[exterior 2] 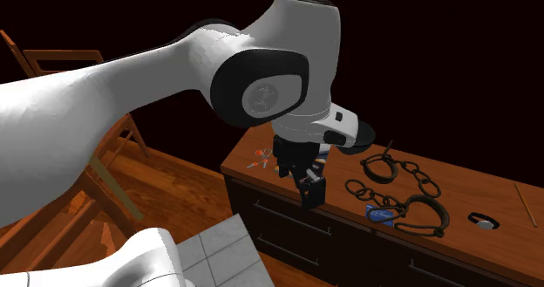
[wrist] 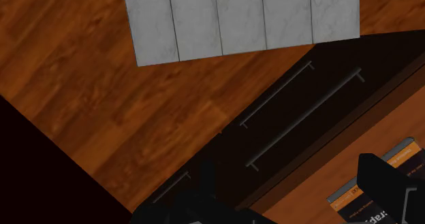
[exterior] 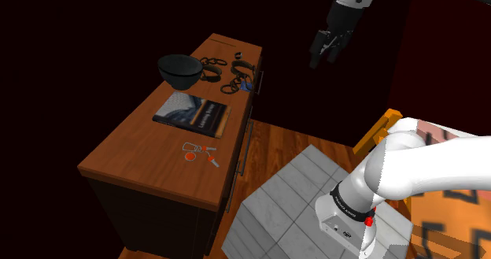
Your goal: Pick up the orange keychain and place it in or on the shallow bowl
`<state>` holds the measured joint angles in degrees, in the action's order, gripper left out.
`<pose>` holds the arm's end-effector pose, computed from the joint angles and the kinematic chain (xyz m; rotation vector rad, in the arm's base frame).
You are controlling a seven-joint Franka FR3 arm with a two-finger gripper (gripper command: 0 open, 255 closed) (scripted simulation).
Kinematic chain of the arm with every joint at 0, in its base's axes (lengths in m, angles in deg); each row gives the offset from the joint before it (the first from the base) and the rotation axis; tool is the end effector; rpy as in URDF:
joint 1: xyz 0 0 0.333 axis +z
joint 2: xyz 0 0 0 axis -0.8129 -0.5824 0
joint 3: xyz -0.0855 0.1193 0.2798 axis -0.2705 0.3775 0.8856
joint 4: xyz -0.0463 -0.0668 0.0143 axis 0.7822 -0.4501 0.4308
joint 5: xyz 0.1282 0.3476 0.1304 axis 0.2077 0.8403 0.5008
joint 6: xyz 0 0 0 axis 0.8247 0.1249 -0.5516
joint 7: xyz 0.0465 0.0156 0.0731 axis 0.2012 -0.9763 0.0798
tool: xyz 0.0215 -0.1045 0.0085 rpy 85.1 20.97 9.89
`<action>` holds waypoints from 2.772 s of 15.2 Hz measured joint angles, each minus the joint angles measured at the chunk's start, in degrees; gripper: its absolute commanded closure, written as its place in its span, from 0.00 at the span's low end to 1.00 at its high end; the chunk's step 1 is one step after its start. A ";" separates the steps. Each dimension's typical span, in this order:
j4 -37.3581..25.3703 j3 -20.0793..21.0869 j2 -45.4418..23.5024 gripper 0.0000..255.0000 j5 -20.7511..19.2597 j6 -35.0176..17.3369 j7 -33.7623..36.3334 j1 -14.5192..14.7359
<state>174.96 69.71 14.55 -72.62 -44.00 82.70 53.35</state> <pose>0.3148 0.0003 0.6128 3.0626 -0.1402 -0.0253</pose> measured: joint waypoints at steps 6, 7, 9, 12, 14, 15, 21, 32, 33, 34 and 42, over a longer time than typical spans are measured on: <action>3.74 2.96 -1.66 0.00 2.54 -5.40 1.88 2.15; 4.63 3.79 -2.08 0.00 3.22 -6.72 2.43 2.75; 6.01 5.25 -2.97 0.00 4.41 -9.09 3.25 3.85; 7.98 7.19 -5.47 0.00 5.84 -13.71 4.01 5.27; 8.24 9.04 -7.62 0.00 7.00 -16.30 5.17 6.43; 9.15 9.94 -7.73 0.00 7.68 -17.43 5.74 7.16; 10.57 15.27 -14.94 0.00 10.21 -26.66 8.61 10.23; 7.21 24.21 -31.86 0.00 9.10 -41.25 14.38 13.78; 6.75 24.84 -33.25 0.00 8.65 -42.20 15.13 14.01; 6.91 25.19 -34.08 0.00 8.38 -43.17 15.55 14.14; 8.65 25.97 -38.30 0.00 6.32 -48.84 17.35 14.07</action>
<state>183.61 95.68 -23.75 -66.30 -92.84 100.04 67.42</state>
